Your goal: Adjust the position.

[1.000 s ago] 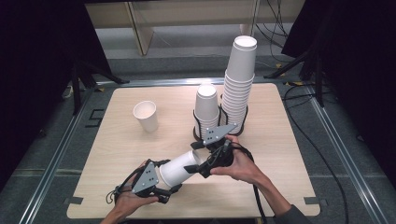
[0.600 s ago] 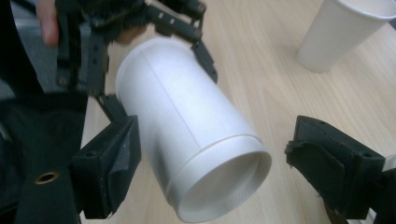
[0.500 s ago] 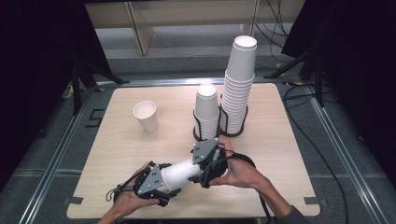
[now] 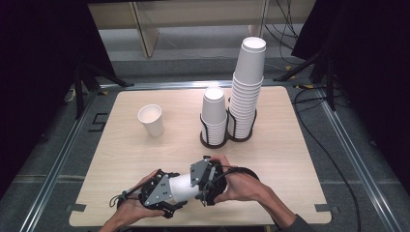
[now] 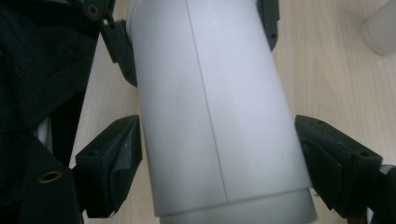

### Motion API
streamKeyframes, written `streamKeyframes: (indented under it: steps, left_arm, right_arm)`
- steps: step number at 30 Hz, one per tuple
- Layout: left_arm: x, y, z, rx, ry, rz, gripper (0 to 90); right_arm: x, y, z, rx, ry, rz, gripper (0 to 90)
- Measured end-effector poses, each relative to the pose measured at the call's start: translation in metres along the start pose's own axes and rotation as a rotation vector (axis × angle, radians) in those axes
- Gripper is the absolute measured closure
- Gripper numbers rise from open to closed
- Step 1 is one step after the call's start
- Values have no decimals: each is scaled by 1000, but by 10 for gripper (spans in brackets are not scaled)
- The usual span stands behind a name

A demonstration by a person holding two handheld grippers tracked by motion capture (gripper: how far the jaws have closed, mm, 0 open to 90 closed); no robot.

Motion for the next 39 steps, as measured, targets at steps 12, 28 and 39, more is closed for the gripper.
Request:
streamKeyframes:
  steps: [12, 28, 39]
  left_arm:
    - [1, 3, 1, 21, -3, 17, 134]
    - [-6, -5, -1, -80, 241, 62, 70]
    - [-20, -14, -6, -229, 410, 80, 68]
  right_arm:
    - [14, -3, 1, -45, -59, 3, 213]
    - [7, 1, 9, -30, 28, -61, 233]
    - [-16, 14, 19, 38, 263, -112, 232]
Point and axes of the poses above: each handheld gripper's, and its own axes: x roughly forward along the jaws, z roughly out of its underside, y roughly to its right, the point moved 5 cm from there along x, roughly forward along the jaws, and after that the axes turned 13 degrees about -y, right-handed, at the moved point
